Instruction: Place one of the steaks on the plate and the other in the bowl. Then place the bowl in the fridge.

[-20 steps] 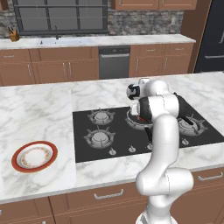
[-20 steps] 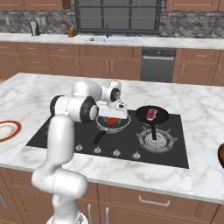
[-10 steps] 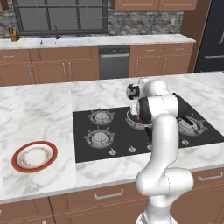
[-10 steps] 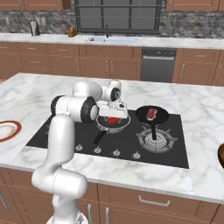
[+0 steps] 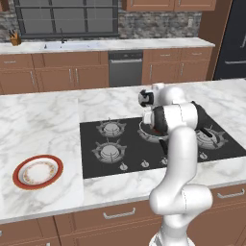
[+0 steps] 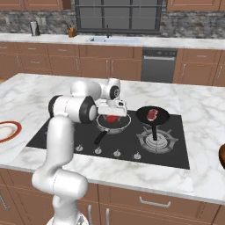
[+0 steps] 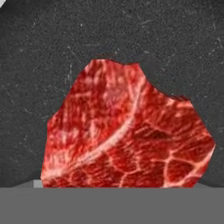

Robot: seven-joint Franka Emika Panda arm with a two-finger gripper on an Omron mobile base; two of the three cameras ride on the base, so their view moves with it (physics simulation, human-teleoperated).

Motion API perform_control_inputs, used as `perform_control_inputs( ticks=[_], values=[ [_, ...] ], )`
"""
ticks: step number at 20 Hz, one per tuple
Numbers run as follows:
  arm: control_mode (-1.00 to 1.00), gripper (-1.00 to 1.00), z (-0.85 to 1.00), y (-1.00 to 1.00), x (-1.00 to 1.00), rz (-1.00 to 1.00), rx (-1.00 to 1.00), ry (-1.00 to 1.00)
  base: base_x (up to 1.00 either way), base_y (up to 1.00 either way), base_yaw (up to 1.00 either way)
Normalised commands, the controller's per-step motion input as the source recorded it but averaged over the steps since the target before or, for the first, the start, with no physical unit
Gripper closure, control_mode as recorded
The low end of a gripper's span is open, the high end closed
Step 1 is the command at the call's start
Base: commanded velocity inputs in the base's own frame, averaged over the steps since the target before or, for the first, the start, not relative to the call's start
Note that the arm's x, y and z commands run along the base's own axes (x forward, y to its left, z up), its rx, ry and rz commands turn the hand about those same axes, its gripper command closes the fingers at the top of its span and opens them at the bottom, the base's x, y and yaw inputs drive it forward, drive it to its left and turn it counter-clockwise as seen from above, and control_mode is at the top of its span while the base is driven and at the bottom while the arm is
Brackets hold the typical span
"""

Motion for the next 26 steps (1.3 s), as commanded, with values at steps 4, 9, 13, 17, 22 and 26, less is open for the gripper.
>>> perform_control_inputs(
  ticks=[4, 9, 13, 17, 22, 26],
  values=[
    [-1.0, 1.0, 0.6, 0.18, -0.57, 0.0, -0.02, -0.06, 0.0, 0.0, 0.0],
    [-1.0, 1.0, 0.46, 0.03, -0.97, 0.0, 0.0, -0.21, 0.0, 0.0, 0.0],
    [-1.0, 1.0, 0.57, 0.06, -0.98, 0.0, -0.01, -0.19, 0.0, 0.0, 0.0],
    [-1.0, 1.0, 0.69, 0.27, -0.92, -0.02, -0.02, -0.02, 0.0, 0.0, 0.0],
    [-1.0, 1.0, 0.63, 0.24, -0.72, -0.03, 0.05, 0.0, 0.0, 0.0, 0.0],
    [-1.0, 1.0, 0.41, 0.02, -0.7, -0.05, 0.13, 0.0, 0.0, 0.0, 0.0]
  ],
)
